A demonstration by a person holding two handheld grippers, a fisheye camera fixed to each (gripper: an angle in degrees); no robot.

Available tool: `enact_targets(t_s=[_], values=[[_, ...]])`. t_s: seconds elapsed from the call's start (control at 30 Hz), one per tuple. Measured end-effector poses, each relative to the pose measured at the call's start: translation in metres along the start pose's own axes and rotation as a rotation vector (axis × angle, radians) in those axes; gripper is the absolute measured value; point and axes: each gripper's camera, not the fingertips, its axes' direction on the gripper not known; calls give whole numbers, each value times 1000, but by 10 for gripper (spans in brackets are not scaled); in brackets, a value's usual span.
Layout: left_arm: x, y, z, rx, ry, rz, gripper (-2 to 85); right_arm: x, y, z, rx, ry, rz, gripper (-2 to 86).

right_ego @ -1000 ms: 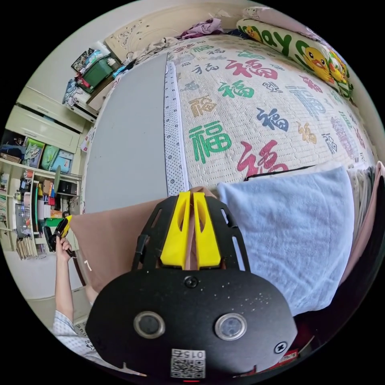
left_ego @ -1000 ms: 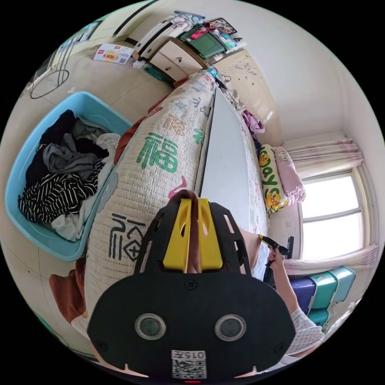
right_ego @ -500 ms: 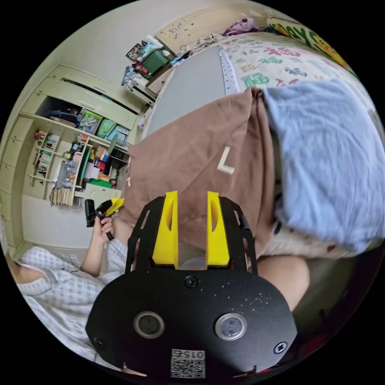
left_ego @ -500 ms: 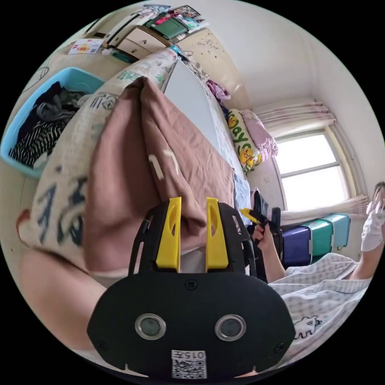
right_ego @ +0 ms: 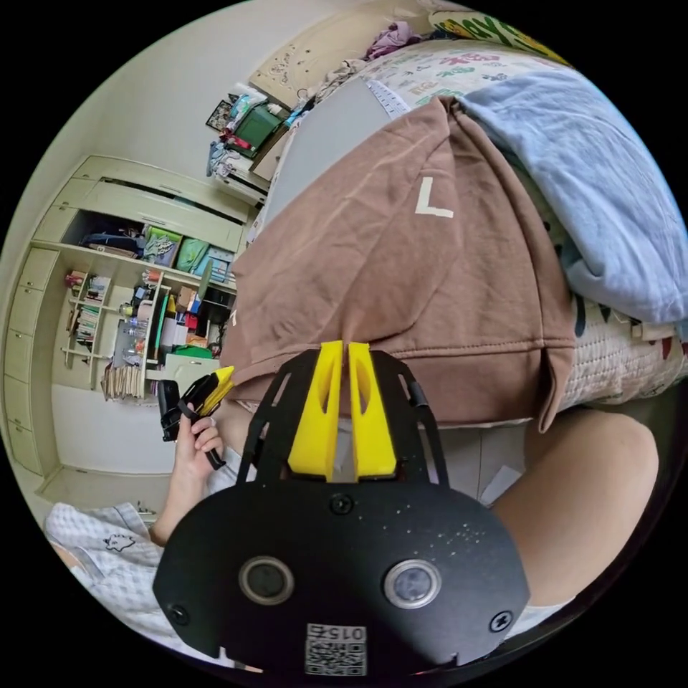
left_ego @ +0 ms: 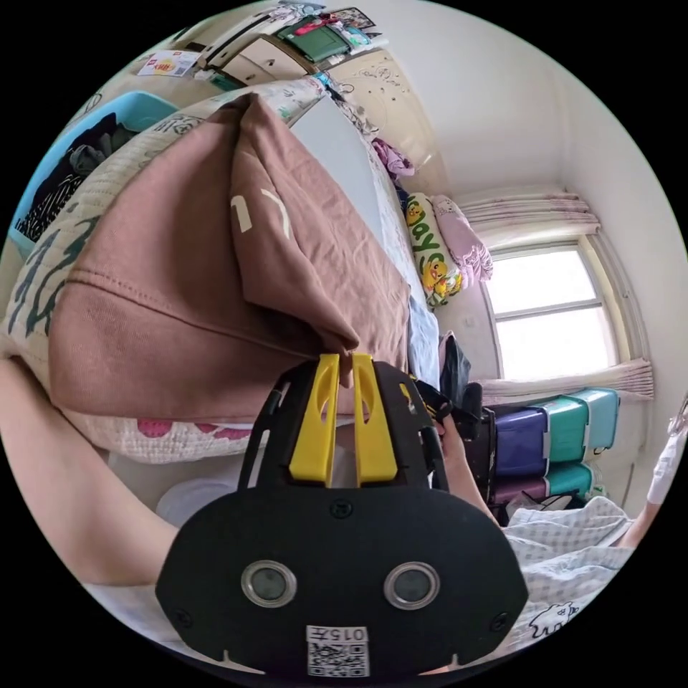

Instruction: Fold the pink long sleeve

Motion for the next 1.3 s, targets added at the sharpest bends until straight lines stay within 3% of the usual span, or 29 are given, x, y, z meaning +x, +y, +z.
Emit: enact_targets(t_s=[0.2, 0.33, 0.47, 0.63, 0.77, 0.87, 1.0, 1.13, 1.3], values=[[5, 25, 22, -76, -109, 73, 16, -6, 37, -10, 38, 26, -21, 1], [-16, 34, 46, -113, -127, -17, 31, 14, 43, 5, -1, 11, 65, 8], [-19, 40, 35, -43, -97, -60, 49, 27, 46, -24, 124, 18, 96, 47], [-30, 36, 7, 204, -153, -139, 75, 52, 13, -39, 155, -6, 128, 103], [-37, 15, 32, 153, -123, -148, 87, 48, -13, -15, 80, -2, 115, 118], [-33, 1, 61, 92, -76, -132, 77, 39, -23, 4, 23, 68, 121, 83], [-15, 5, 73, 99, -150, -99, 10, 25, -10, -2, 80, 177, 123, 2], [-5, 19, 79, 95, -255, -54, 2, 29, 10, -5, 86, 154, 123, -6], [2, 22, 83, 100, -259, -102, 9, 48, 28, -23, 136, 78, 179, 0]])
